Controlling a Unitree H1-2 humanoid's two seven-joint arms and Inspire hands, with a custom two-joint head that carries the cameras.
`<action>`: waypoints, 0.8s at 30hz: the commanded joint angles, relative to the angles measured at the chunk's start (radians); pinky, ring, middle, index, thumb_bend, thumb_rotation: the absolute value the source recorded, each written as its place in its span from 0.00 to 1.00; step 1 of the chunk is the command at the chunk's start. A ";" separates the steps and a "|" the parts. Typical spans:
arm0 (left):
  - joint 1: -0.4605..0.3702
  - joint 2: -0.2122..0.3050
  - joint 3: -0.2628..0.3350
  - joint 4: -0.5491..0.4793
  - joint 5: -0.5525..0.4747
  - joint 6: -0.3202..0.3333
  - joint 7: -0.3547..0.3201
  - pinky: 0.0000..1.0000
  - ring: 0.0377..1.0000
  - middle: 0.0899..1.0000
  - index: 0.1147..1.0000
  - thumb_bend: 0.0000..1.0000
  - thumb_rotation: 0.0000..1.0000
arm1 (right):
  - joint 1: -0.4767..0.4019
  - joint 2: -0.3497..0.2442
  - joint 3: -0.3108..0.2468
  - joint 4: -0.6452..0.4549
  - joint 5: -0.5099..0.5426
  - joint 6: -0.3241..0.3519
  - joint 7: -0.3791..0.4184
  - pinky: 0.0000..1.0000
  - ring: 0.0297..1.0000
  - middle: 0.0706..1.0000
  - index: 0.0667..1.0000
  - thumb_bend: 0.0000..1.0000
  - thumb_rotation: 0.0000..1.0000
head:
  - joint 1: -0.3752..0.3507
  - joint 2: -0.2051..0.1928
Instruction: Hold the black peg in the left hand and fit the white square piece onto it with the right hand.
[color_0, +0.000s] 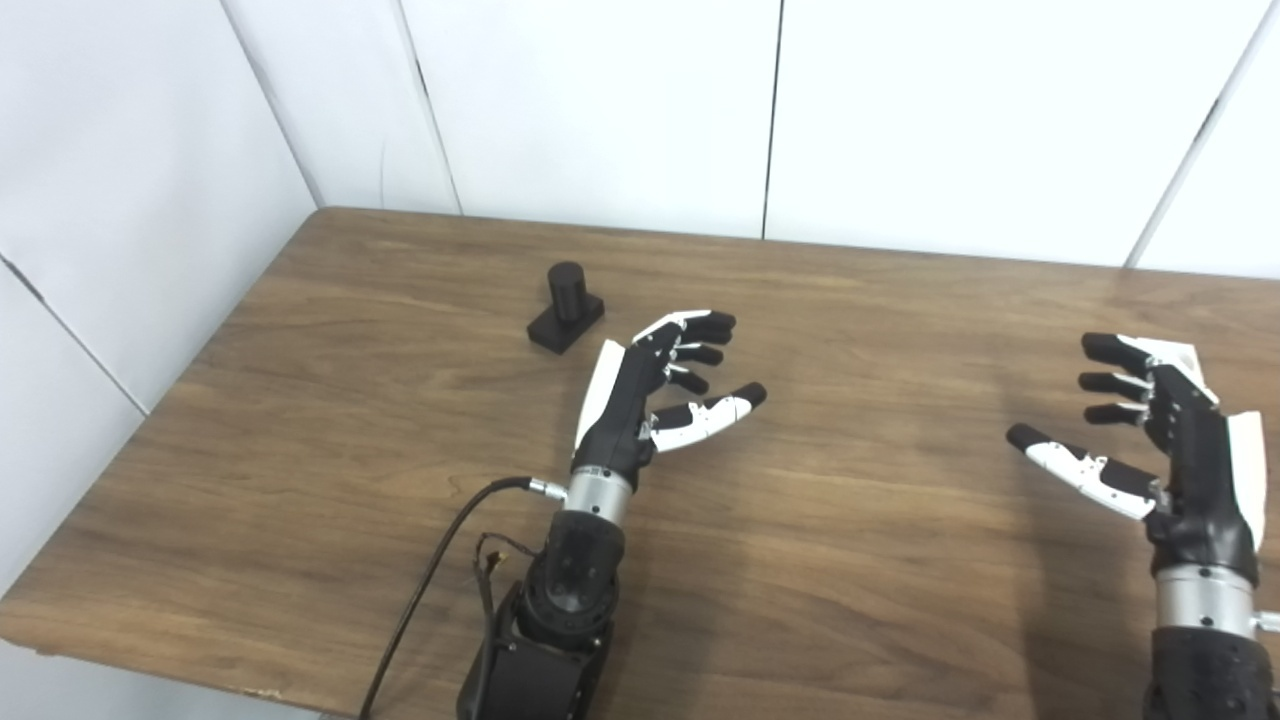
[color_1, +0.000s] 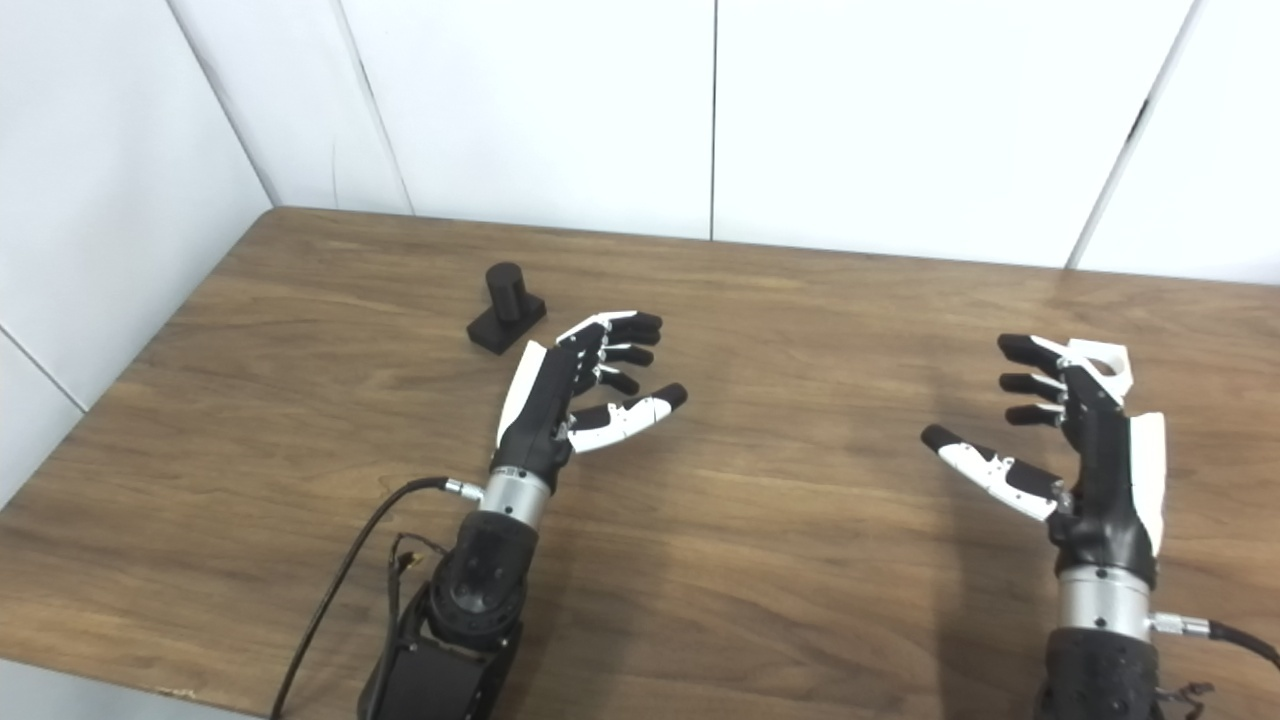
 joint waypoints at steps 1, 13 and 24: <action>-0.051 0.007 0.008 -0.035 0.023 -0.010 0.023 0.54 0.66 0.69 0.64 0.66 0.19 | -0.030 -0.006 -0.003 -0.040 -0.002 -0.017 0.000 0.56 0.67 0.73 0.69 0.69 0.00 | 0.002 0.003; -0.097 0.095 0.027 -0.093 0.080 0.104 -0.016 0.52 0.66 0.70 0.62 0.66 0.20 | -0.035 -0.001 -0.005 -0.045 -0.005 -0.003 0.004 0.56 0.67 0.73 0.69 0.69 0.00 | 0.002 0.002; -0.141 0.184 0.009 -0.168 0.253 0.259 -0.046 0.64 0.71 0.69 0.62 0.73 0.27 | -0.035 0.002 -0.004 -0.040 -0.012 -0.003 -0.001 0.56 0.68 0.73 0.68 0.69 0.00 | 0.001 0.000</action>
